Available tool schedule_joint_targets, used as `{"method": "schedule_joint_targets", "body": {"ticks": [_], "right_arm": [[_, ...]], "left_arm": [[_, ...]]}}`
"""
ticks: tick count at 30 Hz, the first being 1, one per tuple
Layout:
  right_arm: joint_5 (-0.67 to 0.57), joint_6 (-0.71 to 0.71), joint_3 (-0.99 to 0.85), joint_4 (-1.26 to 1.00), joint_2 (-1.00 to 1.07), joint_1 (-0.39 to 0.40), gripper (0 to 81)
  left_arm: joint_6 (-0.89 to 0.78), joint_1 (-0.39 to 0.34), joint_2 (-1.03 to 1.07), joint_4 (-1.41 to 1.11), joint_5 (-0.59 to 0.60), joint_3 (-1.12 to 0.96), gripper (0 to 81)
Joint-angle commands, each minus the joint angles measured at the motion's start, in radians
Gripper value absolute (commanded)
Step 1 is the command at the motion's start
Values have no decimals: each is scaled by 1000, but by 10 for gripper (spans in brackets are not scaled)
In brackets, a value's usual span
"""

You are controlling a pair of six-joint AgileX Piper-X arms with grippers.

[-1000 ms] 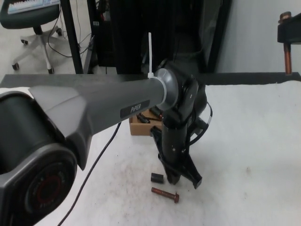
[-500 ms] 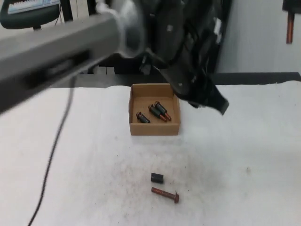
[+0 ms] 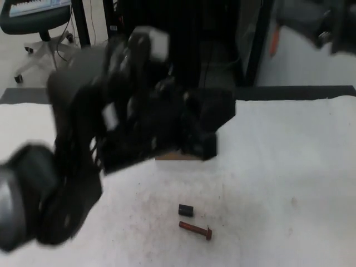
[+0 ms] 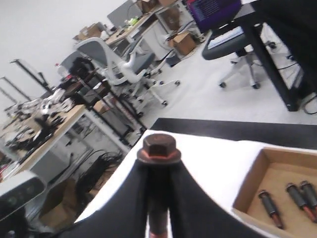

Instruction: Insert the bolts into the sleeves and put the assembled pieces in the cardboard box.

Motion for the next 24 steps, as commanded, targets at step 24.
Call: {"method": "schedule_joint_targets", "body": {"ticks": [24], "right_arm": [[-126, -201, 33, -108, 57, 241, 8]], "left_arm": [[2, 132, -9, -231, 235, 182, 1]]}}
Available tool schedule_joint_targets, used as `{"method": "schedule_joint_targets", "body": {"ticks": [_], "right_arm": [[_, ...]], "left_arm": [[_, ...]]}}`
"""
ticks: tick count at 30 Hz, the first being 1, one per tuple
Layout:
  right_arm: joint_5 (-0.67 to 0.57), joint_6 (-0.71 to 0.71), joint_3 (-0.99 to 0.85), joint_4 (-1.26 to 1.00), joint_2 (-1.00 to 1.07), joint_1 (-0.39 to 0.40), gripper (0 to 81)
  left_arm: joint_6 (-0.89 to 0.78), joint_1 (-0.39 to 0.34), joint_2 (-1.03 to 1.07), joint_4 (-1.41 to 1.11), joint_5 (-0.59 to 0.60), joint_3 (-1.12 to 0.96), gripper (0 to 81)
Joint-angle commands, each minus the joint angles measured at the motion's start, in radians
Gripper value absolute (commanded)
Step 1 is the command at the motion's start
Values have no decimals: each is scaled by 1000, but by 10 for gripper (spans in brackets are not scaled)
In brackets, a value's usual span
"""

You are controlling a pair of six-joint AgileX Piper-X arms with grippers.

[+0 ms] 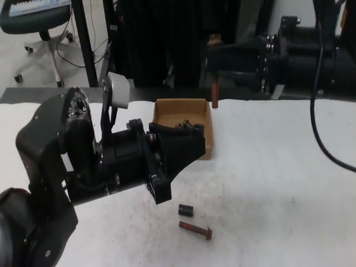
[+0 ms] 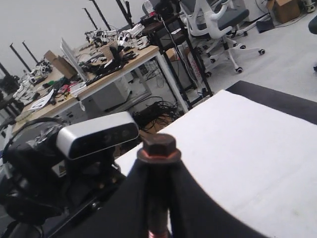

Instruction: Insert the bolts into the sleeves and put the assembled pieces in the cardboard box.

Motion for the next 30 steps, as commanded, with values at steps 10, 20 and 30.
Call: {"method": "schedule_joint_targets", "body": {"ticks": [10, 20, 30], "right_arm": [[27, -30, -2, -80, -2, 101, 8], [68, -93, -2, -65, -2, 101, 8], [79, -143, -2, -42, -2, 95, 8]], "left_arm": [[8, 3, -9, -24, 5, -2, 1], [-21, 3, -9, -71, 42, -2, 1], [-31, 3, -13, -92, 94, -2, 1]]}}
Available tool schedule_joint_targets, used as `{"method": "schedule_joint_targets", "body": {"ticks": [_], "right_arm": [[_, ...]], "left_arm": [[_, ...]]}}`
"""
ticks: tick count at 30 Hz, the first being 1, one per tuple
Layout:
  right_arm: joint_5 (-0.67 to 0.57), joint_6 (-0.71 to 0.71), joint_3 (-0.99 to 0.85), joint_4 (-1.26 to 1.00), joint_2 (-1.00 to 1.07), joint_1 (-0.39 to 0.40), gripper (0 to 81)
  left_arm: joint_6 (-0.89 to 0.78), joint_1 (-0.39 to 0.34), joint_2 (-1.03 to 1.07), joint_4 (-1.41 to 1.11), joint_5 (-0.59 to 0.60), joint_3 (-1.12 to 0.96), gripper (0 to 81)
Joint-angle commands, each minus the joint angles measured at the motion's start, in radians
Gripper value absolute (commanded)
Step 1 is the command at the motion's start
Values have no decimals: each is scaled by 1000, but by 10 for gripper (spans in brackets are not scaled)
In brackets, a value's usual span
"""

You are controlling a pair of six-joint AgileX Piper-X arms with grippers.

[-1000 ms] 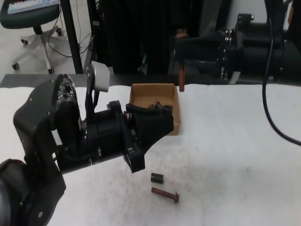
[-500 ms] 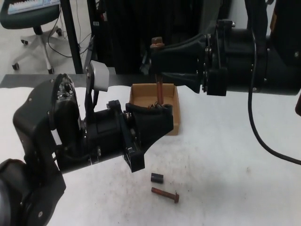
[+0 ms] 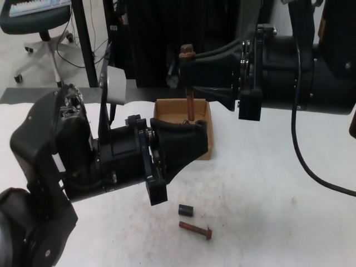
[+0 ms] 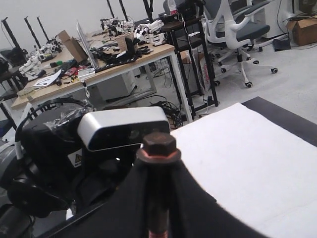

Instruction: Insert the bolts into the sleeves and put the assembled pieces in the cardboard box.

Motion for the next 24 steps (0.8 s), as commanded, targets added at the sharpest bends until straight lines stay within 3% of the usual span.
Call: {"method": "schedule_joint_targets", "body": {"ticks": [1, 9, 24], "right_arm": [[0, -13, -2, -4, -2, -10, 8], [-25, -8, -2, -2, -2, -90, 8], [-37, -8, -2, 33, -2, -65, 8]], "left_arm": [[-4, 1, -13, -20, 35, -2, 1], [-4, 1, -13, -50, 32, 13, 1], [-27, 1, -13, -94, -2, 14, 1]]}}
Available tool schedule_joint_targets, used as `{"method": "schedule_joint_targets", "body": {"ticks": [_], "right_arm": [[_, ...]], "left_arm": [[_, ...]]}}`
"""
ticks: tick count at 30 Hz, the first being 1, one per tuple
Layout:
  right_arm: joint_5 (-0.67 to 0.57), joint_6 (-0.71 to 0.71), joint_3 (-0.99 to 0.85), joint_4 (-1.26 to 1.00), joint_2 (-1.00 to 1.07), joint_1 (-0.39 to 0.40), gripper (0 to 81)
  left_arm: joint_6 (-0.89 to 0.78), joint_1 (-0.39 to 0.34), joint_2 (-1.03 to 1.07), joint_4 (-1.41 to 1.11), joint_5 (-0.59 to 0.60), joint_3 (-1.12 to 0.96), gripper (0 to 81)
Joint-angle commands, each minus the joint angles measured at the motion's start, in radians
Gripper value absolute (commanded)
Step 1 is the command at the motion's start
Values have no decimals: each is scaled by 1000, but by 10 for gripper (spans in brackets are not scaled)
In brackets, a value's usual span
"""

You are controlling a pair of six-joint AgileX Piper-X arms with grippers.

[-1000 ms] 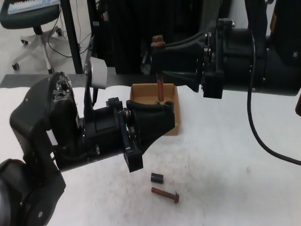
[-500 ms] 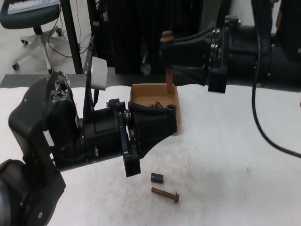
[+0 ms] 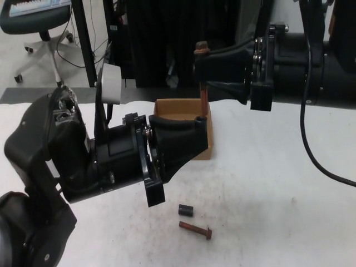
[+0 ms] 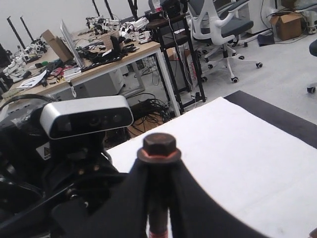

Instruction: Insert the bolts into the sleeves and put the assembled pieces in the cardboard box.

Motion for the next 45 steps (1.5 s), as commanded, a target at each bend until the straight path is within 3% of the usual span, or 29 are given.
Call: {"method": "schedule_joint_targets", "body": {"ticks": [1, 20, 31, 35, 41, 45], "right_arm": [[-10, -3, -2, -4, -2, 2, 8], [-10, 15, -2, -4, -2, 51, 8], [-24, 15, -2, -4, -2, 48, 8], [-24, 11, -2, -4, -2, 48, 8], [-24, 11, -2, -26, -2, 48, 8], [-24, 46, -2, -114, -2, 48, 8]], "left_arm": [[-6, 1, -13, -20, -9, 0, 1], [-29, 1, -13, -13, -18, 0, 1], [-27, 47, -13, -80, -16, 0, 1], [89, 45, -13, -99, -16, 0, 1], [417, 44, -13, -95, -16, 6, 1], [515, 44, -13, -91, -18, 21, 1]]}}
